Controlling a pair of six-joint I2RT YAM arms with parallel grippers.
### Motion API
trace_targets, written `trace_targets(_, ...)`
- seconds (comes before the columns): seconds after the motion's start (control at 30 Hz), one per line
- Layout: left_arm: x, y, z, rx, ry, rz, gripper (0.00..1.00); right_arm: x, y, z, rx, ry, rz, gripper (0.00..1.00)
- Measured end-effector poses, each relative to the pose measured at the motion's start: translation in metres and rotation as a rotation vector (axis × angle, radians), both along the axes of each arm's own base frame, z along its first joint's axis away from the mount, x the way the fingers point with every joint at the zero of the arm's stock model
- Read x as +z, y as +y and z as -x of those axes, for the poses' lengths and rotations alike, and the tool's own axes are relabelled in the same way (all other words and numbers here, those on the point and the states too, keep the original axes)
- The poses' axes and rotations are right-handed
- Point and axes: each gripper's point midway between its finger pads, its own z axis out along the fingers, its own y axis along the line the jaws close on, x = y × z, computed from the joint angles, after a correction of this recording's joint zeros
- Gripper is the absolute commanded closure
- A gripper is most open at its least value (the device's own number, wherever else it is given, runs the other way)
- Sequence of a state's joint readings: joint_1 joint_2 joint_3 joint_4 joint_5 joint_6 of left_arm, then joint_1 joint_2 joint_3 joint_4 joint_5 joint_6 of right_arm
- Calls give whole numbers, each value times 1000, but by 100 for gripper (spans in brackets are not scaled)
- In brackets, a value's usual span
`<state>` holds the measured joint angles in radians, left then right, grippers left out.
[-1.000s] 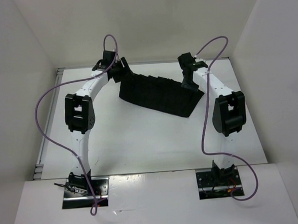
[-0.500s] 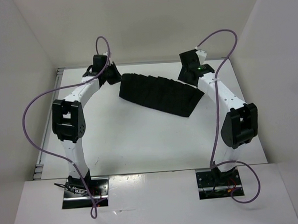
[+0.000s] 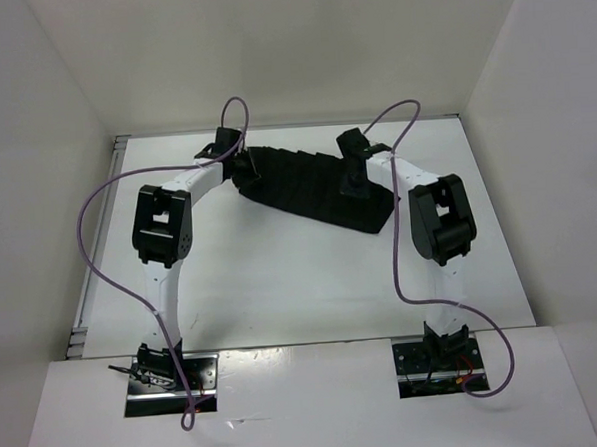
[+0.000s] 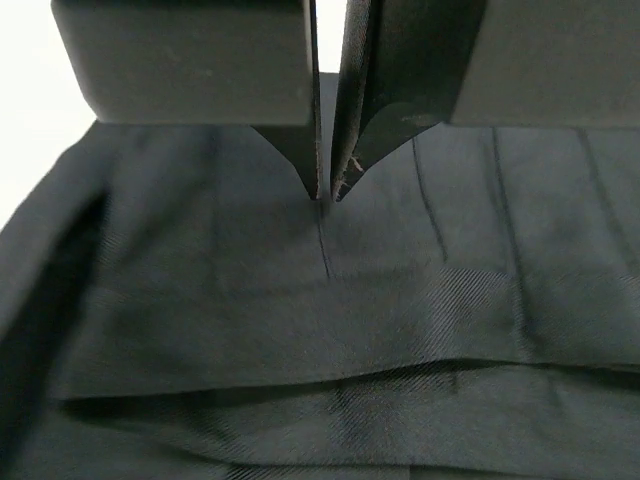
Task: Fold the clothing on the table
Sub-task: Fold the skirt
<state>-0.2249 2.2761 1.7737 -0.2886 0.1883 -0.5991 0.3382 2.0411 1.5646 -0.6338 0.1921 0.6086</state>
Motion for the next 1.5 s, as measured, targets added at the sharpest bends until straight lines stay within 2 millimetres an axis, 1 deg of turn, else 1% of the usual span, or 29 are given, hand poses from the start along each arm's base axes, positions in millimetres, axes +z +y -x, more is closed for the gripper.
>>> trace_targets(0.1,-5,5,2,25,16,-33,100,-20,4,-1,8,46,3,89)
trace_targets(0.17,-13,9,7,42,30,-56,100,-30,3,3,5,75,12,89)
trace_targets(0.2,-17,9,10,49,37,-57,100,-30,3,2,5,73,13,87)
trace_targets(0.27,-17,11,18,53,33,-69,100,-30,2,3,2,76,17,83)
trace_targets(0.3,-18,13,27,56,38,-78,100,-30,2,3,3,75,16,74)
trace_targets(0.4,-18,13,57,52,72,-116,100,-28,-3,10,-5,78,26,63)
trace_targets(0.43,-19,12,66,46,86,-130,100,-27,-6,15,-9,81,31,54)
trace_targets(0.5,-19,7,83,30,104,-152,100,-25,-12,28,-13,97,44,48)
trace_targets(0.53,-20,5,90,23,111,-159,100,-22,-16,34,-11,102,49,42)
trace_targets(0.6,-21,4,104,13,128,-169,100,-17,-21,43,-8,108,55,38)
trace_targets(0.67,-21,2,113,14,142,-170,100,-9,-24,49,2,106,57,33)
trace_targets(0.73,-22,3,116,18,152,-170,100,1,-29,50,15,93,61,29)
trace_targets(0.8,-20,3,116,19,158,-173,100,9,-38,48,20,77,67,27)
trace_targets(0.9,-20,4,117,19,171,-181,100,16,-62,42,2,66,80,27)
trace_targets(1.07,-20,7,119,23,181,-193,100,14,-117,34,-64,76,99,27)
trace_targets(1.13,-20,7,119,24,182,-194,100,9,-134,31,-85,84,95,27)
trace_targets(1.17,-20,7,119,25,182,-194,100,5,-138,30,-87,91,85,27)
trace_targets(1.23,-20,8,119,26,184,-194,100,-5,-139,28,-74,105,51,27)
trace_targets(1.27,-20,8,119,26,186,-195,100,-9,-137,27,-60,110,31,27)
trace_targets(1.5,-21,9,119,28,187,-195,100,-21,-110,22,58,83,-112,27)
